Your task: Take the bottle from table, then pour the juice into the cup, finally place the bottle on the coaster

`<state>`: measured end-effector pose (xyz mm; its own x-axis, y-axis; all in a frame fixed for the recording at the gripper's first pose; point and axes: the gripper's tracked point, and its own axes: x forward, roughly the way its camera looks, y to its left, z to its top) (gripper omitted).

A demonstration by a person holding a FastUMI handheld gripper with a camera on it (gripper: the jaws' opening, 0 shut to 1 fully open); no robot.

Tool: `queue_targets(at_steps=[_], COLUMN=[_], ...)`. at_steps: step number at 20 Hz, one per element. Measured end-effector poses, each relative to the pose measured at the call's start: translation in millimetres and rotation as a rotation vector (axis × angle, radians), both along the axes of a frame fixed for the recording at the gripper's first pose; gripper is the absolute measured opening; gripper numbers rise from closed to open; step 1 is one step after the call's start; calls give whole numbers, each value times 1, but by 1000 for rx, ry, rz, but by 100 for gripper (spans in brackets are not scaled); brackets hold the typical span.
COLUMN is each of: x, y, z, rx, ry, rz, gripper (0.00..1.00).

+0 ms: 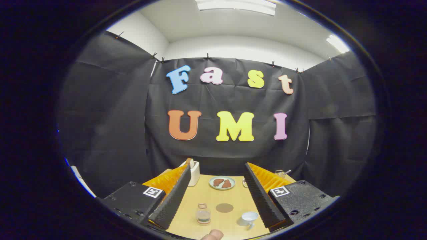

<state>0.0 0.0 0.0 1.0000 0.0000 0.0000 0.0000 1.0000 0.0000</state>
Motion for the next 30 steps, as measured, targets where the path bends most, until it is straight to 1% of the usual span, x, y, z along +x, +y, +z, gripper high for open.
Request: queue_targets(at_steps=[5, 8, 12, 15, 19, 23, 25, 27, 30], x=[7, 9, 6, 4, 5, 11, 12, 13, 14], y=[2, 2, 5, 6, 13, 28, 30, 32, 26], z=[-24, -29, -28, -33, -55, -88, -99, -105, -122], rx=[-26, -42, -25, -44, -35, 2, 24, 19, -19], ry=[64, 70, 53, 45, 48, 70, 74, 55, 47], rz=[-29, -49, -63, -85, -99, -69, -74, -75, -107], gripper=[100, 100, 100, 100, 100, 100, 100, 100, 100])
